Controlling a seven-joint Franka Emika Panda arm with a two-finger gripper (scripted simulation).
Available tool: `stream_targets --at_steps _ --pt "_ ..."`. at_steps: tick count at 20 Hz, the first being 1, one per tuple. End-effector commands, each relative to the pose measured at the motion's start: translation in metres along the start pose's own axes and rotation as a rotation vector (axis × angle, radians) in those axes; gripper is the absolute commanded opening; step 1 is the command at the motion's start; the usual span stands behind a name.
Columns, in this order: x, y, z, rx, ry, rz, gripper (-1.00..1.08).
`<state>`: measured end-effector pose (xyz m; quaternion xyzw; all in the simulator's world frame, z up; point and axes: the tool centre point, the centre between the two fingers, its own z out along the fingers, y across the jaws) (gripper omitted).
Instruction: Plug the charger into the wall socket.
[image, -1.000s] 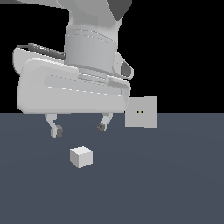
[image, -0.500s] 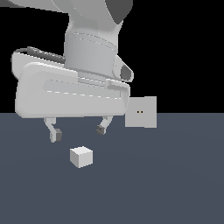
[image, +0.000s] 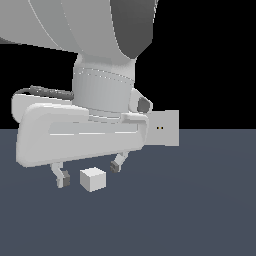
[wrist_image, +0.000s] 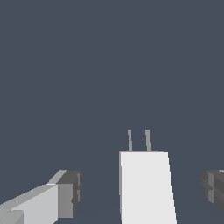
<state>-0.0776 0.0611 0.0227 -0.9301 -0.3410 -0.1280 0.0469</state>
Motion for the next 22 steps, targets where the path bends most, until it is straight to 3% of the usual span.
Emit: stream_targets --at_steps 1,5,6,22 --pt "-0.0019 0.0003 0.007 -0.001 0.001 0.0 1.0" --pt "-0.0029 0.0004 0.0108 -0.001 0.001 0.0 1.0" --pt "-0.0029 0.0004 0.0108 -0.001 0.001 0.0 -1.0" --pt "0.0003 0.0061 0.0076 -0.01 0.002 0.034 -1.0"
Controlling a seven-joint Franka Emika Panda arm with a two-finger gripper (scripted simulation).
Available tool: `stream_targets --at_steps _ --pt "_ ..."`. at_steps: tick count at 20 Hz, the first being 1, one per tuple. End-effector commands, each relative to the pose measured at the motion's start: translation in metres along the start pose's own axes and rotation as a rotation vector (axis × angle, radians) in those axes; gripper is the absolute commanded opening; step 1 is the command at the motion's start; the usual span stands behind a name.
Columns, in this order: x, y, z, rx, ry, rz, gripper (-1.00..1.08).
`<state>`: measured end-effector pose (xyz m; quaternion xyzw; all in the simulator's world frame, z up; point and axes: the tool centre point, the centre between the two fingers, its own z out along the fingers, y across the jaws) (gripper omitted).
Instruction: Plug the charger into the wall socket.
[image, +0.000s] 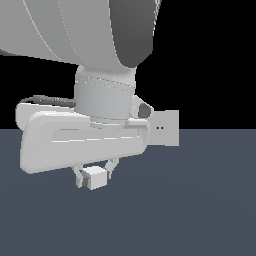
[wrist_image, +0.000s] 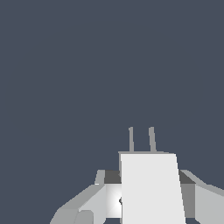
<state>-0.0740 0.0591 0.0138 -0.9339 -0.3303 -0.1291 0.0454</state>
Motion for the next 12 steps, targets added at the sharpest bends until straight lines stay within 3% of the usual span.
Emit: stream_targets --at_steps 1,12 --pt "0.002 0.004 -0.002 -0.007 0.001 0.025 -1.0" --pt "0.018 0.048 -0.025 -0.078 0.007 0.278 -1.0"
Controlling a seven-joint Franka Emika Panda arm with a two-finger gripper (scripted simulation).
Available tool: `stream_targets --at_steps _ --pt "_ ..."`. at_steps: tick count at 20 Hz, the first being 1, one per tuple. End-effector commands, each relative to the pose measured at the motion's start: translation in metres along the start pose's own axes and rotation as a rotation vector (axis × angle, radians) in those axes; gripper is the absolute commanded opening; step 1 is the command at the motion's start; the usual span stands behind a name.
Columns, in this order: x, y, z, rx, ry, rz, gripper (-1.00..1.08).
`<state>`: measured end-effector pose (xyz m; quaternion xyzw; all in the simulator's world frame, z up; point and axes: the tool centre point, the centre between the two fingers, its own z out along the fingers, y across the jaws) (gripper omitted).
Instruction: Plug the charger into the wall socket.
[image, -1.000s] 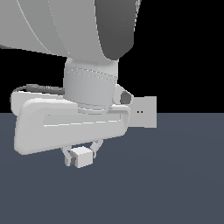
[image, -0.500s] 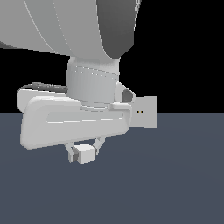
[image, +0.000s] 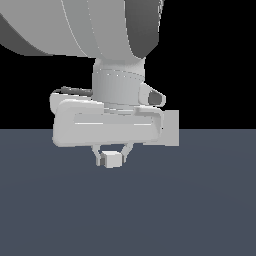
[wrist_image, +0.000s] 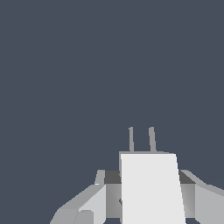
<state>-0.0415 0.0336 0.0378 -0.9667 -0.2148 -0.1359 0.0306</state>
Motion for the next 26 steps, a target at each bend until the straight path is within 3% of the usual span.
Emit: stream_targets --at_steps 1,15,26 --pt "0.006 0.013 -0.007 -0.021 0.002 0.077 -1.0" --pt "0.018 0.087 -0.045 -0.14 0.003 0.493 -1.0" --pt "0.011 0.115 -0.061 -0.186 -0.002 0.65 -1.0"
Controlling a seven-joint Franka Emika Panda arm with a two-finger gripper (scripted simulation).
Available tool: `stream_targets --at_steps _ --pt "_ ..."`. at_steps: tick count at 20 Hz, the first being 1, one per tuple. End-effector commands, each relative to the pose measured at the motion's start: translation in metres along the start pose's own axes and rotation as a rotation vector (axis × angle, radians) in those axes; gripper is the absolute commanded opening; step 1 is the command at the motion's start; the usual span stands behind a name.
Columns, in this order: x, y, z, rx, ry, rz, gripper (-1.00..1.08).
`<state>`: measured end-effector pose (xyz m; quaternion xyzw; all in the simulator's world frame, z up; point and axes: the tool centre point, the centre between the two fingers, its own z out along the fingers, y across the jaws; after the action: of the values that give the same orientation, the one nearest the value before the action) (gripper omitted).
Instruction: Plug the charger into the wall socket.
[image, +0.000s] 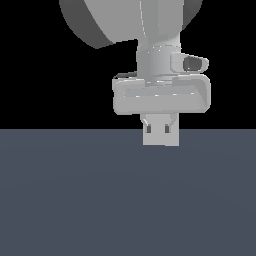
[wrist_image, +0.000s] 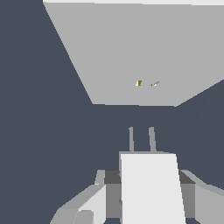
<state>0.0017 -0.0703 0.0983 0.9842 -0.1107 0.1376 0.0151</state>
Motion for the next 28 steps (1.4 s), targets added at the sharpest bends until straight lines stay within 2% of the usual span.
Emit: stream_targets --at_steps 1,13,28 --pt "0.001 0.003 -0.001 -0.006 -0.001 0.019 -1.0" --pt "0.006 0.005 0.0 -0.008 -0.001 0.025 -1.0" --pt "0.047 0.006 0.012 -0.008 -0.002 0.026 -1.0"
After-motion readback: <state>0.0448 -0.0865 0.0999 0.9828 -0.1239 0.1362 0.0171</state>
